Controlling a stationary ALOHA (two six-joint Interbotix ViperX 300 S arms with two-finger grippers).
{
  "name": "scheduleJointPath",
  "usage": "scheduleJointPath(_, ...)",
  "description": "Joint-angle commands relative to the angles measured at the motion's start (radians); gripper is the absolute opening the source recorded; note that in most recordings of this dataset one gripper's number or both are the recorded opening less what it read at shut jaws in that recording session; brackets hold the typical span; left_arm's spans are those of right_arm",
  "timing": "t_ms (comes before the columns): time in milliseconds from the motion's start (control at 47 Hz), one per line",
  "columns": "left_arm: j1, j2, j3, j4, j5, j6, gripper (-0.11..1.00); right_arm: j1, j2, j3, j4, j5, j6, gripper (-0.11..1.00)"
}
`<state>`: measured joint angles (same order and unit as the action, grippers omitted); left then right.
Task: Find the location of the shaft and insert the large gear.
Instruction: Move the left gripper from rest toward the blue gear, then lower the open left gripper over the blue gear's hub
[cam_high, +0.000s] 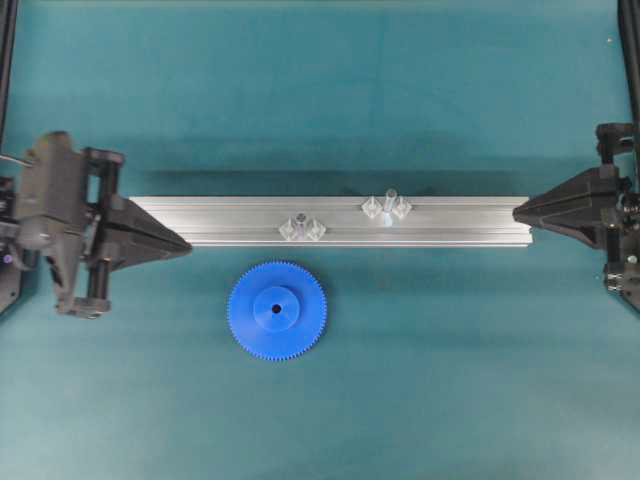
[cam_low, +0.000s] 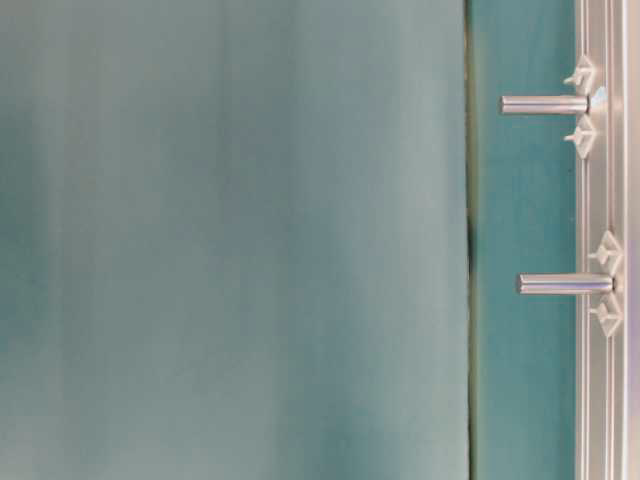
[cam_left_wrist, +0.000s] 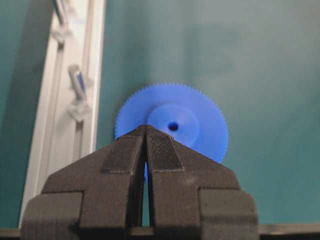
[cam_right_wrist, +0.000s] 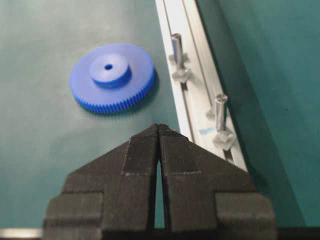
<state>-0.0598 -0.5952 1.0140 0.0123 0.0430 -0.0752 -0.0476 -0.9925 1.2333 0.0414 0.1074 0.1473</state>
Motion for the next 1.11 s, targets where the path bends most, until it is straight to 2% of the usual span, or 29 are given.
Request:
scheduleJointPath(0, -0.006, 0.038, -0.051, 0.005, 0.017, -0.003, -0.01, -0.002, 0.005, -0.025, 0.002, 0.002, 0.009, 0.00)
scheduleJointPath(659, -0.061, 0.293, -0.219, 0.005, 0.143, -0.002, -0.01, -0.002, 0.005, -0.014, 0.002, 0.017, 0.011, 0.00)
scheduleJointPath(1084, -0.061, 0.423, -0.319, 0.005, 0.232, -0.003, -0.01, -0.003, 0.005, -0.006, 0.000, 0.037, 0.011, 0.00)
